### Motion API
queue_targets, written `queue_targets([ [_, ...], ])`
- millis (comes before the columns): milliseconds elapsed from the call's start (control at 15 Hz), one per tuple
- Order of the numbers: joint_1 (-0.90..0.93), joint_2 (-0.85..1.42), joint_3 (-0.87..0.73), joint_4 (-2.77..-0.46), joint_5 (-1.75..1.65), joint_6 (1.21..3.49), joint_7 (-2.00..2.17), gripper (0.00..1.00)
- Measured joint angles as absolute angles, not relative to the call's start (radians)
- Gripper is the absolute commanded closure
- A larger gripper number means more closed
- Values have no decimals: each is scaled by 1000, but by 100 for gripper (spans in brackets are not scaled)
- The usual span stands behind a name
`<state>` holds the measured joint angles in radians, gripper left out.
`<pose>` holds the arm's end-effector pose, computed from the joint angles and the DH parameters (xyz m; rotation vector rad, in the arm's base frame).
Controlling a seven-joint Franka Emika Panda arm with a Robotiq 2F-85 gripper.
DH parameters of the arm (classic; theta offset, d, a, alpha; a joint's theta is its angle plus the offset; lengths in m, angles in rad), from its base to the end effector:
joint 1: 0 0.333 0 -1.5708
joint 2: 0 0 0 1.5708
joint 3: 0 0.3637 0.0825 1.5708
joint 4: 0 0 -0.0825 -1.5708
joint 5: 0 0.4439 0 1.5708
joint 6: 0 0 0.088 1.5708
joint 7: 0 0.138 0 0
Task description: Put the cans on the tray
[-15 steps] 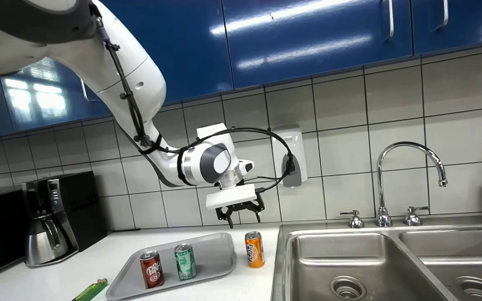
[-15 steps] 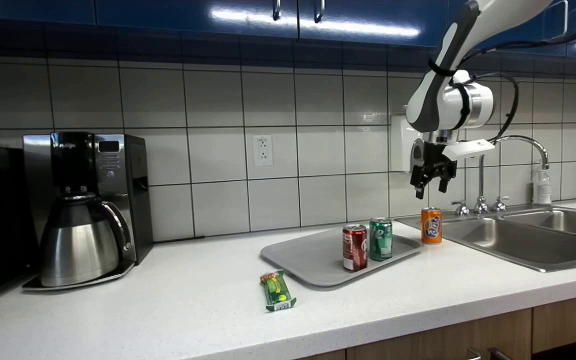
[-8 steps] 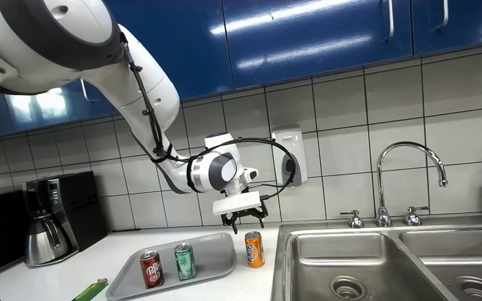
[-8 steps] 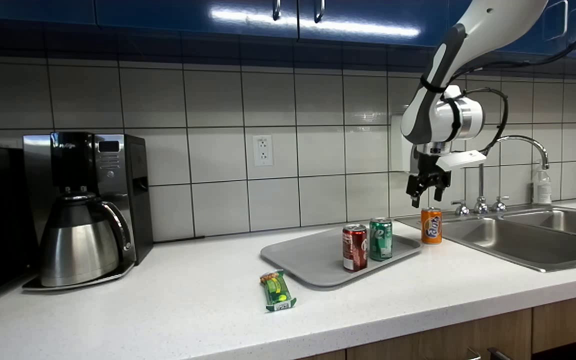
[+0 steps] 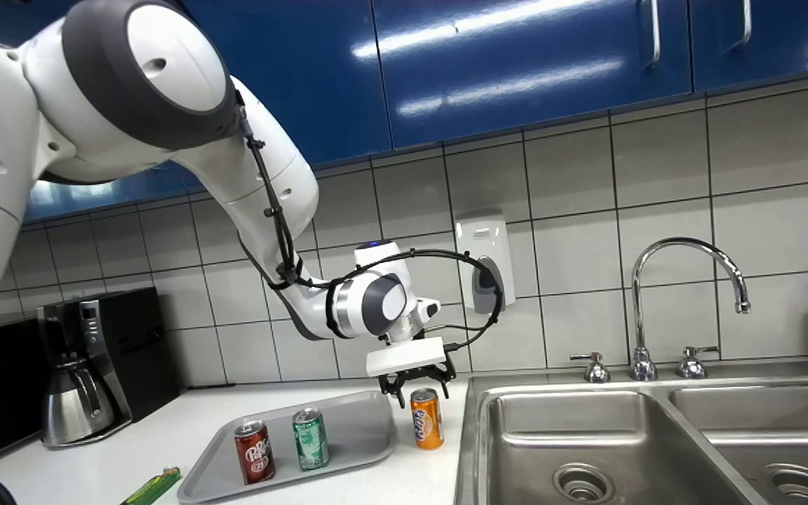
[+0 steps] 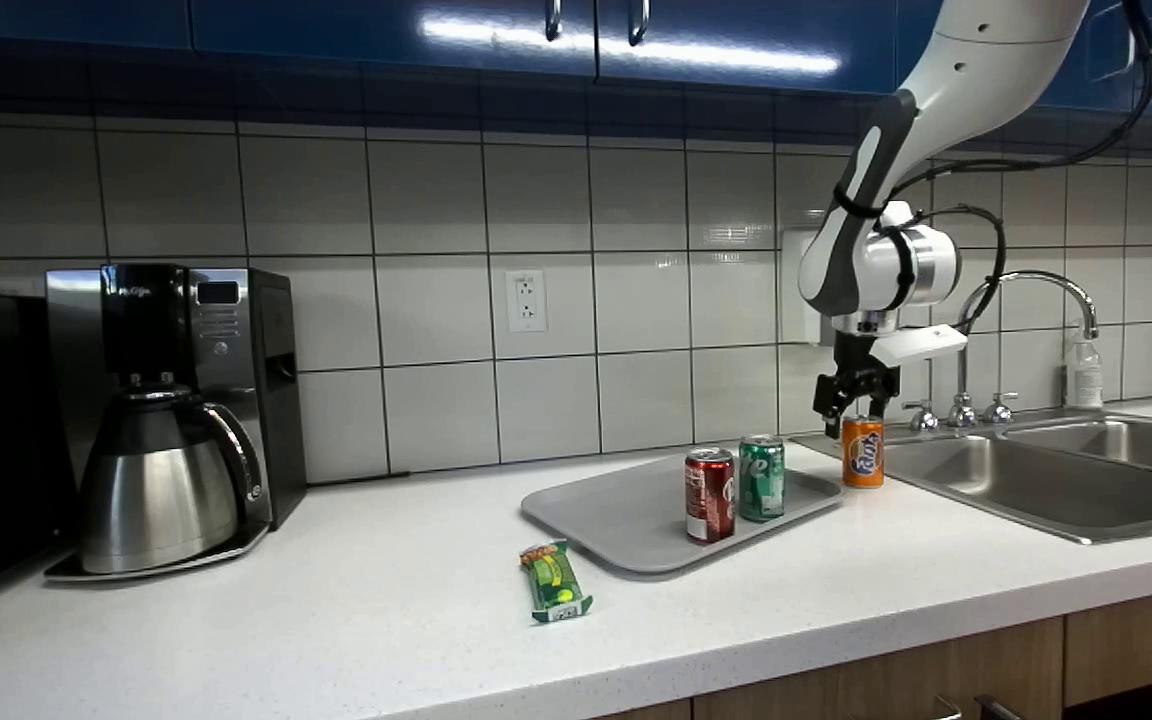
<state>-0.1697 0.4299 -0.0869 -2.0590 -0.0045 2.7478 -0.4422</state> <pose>0.6603 -0.1719 0.2168 2.9822 0.3024 0.3496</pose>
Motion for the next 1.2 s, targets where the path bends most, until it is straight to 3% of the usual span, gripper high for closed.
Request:
queue_targets([
  [400,-170,481,-87,-2028,-13,2736,-442,0],
  [467,-171,486,-87,-2024,-14,2734,-442,25],
  [533,-171,489,-87,-2021,-17,2733,-442,26],
  [800,-172,495,-87,-2012,-28,2726,-441,58],
  [867,-172,495,-87,-2009,-28,2723,-441,62],
  [1200,-172,498,-87,-1997,-38,2707,-437,62],
])
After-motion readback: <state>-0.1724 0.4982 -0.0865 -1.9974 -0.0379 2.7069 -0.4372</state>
